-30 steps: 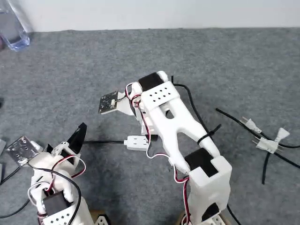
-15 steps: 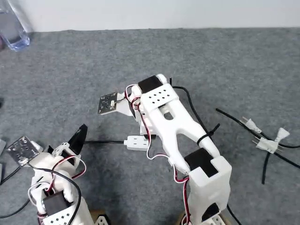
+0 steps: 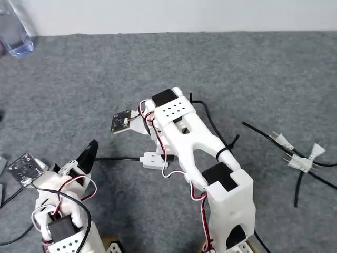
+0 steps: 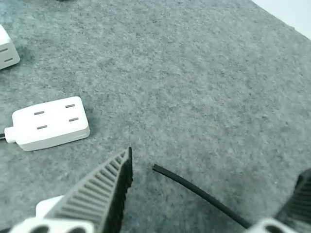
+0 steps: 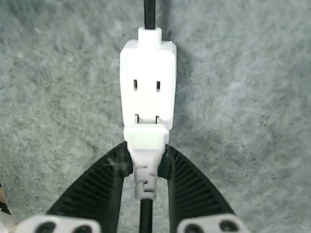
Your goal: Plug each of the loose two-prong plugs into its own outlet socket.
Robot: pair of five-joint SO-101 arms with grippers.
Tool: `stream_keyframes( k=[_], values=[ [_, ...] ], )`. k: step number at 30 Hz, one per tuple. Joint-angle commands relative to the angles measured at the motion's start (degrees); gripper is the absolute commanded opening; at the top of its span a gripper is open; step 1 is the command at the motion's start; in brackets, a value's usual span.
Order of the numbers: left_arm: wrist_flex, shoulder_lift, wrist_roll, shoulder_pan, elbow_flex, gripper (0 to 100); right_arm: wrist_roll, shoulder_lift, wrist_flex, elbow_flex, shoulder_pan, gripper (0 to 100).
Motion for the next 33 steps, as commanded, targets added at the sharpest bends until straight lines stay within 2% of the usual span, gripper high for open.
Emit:
stream_keyframes(
  k=[1,18,28,30,33],
  values=[
    [0.0,-0.53,-0.62,-0.26,-0.48,48,0.35,0.04,-0.57,-0.62,-1.27,0.8],
    [0.09,-0.53,-0.62,-0.26,-0.48,48,-2.11,10.15,-3.82,-0.53,-6.9,0.8],
    [0.09,-0.53,-0.62,-0.26,-0.48,48,-2.2,9.19,-1.98,-0.79,-7.43,1.0],
    [0.09,-0.53,-0.62,-0.26,-0.48,48,-2.11,6.81,-0.13,-0.79,-7.6,5.1],
    [0.09,-0.53,-0.62,-0.26,-0.48,48,-2.11,1.89,1.71,-0.79,-7.78,21.2]
  ],
)
